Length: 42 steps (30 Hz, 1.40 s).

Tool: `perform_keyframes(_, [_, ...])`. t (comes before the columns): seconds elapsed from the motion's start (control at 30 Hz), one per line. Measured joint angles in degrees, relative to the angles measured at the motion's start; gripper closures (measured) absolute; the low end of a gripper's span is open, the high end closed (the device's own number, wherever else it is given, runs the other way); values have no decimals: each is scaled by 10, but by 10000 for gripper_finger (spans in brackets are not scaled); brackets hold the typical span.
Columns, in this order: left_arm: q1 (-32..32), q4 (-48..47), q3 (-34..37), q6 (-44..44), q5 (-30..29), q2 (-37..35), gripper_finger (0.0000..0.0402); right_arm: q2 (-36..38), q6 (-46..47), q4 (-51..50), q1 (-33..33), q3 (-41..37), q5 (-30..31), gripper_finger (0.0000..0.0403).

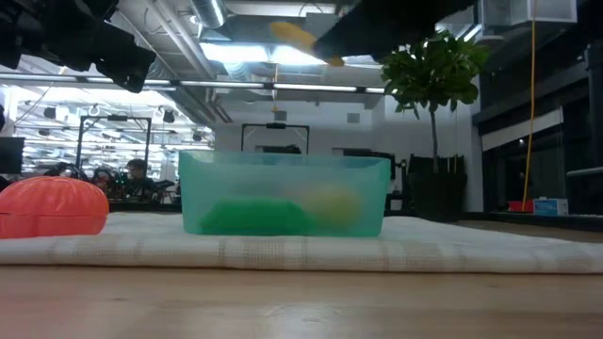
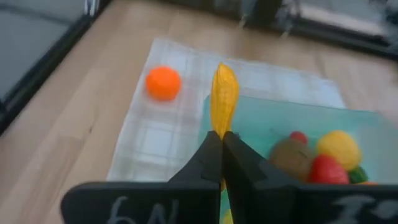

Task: Pick and placing Produce into tupperware
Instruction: Put the chilli pepper into the blue bin

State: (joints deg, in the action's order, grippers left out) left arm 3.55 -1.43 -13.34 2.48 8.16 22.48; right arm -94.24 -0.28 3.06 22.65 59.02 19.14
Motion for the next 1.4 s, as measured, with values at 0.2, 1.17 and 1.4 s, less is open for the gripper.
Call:
perform_keyframes(0.2, [0,0,0,0,0,0,249,115,-9,106,-15,-117,1,397])
perform_keyframes(1.17, [0,0,0,0,-35,0,254,178,13,394,-112,-300,-35,397])
perform_keyframes(1.4, [0,-1,0,0,-41,0,264,137,8,380,-136,-257,-76,397])
